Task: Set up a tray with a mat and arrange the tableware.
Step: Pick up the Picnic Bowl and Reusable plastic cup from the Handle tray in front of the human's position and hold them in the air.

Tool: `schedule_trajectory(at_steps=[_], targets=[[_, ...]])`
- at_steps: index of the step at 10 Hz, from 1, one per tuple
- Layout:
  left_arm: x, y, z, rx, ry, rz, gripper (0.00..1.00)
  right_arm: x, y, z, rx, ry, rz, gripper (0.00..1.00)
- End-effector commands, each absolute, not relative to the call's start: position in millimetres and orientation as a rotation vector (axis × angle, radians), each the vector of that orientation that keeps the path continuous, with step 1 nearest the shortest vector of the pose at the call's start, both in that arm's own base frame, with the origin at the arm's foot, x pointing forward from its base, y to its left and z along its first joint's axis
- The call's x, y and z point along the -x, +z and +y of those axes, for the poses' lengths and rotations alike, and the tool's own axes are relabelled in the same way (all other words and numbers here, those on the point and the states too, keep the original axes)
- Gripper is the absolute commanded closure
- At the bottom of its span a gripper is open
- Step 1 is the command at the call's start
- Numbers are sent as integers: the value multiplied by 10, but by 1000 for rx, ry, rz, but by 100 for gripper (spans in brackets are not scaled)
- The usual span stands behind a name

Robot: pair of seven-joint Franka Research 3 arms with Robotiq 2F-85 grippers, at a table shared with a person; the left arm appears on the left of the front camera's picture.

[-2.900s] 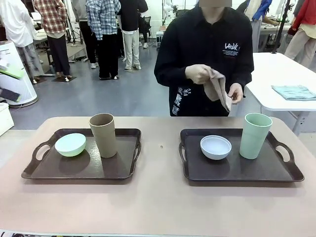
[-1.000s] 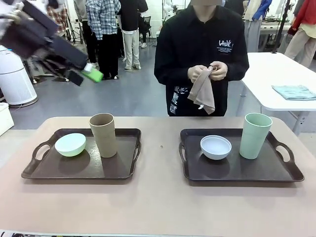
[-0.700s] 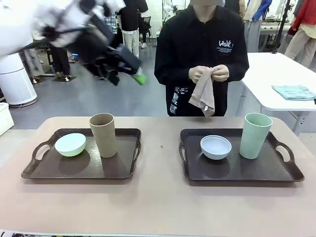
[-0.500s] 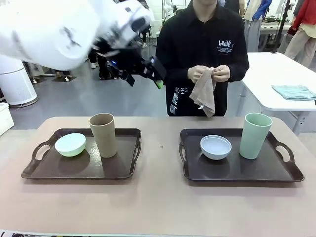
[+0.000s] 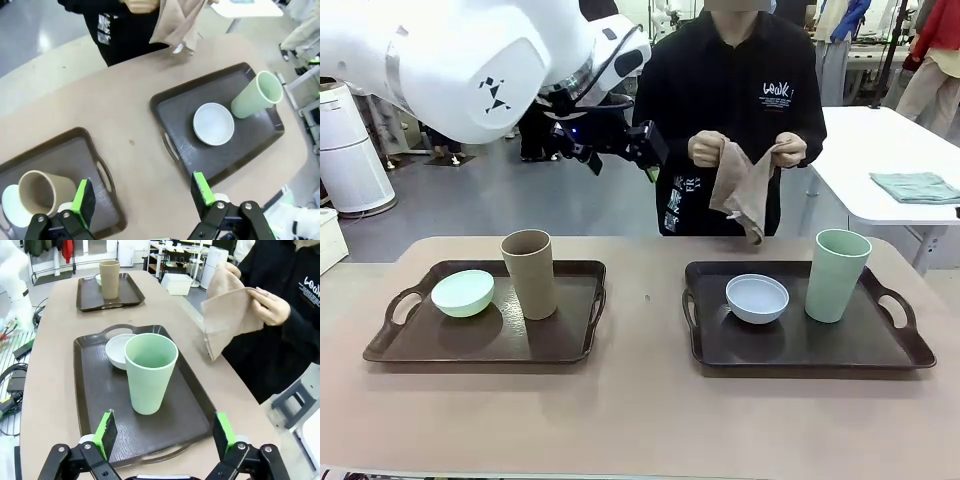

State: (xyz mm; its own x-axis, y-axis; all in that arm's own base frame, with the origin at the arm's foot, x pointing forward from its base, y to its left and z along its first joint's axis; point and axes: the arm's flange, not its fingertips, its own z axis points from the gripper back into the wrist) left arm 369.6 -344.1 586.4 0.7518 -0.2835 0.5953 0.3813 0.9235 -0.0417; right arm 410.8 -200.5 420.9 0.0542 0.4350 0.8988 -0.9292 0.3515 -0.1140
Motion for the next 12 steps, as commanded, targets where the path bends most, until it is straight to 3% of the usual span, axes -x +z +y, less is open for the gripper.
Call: schedule_trajectory(at_steps=[1,4,6,8,9,10,12], targets=[[-3670,5724,-3509,139,-323,-565,0,-4238,4218,-2086,-667,1185,-1006,0],[-3895,5541,-4318,111,-160,-373,0,-4758,4241,-1801,-611,1534,-815,0],[-4030,5356,-4746,130,-97,-340,0,-5037,4092,-1579,-617,1695,-799,0],[-4238,5098,-5046,183,-57,-413,0,-5281,3935,-1343,-660,1702,-846,0],[-4274,5059,-5025,263,-176,-529,0,-5321,3953,-1327,-629,1547,-940,0],[-4034,5093,-4755,157,-82,-347,0,-5184,4017,-1317,-661,1697,-795,0],[-4034,5093,-4755,157,-82,-347,0,-5184,4017,-1317,-661,1697,-795,0]])
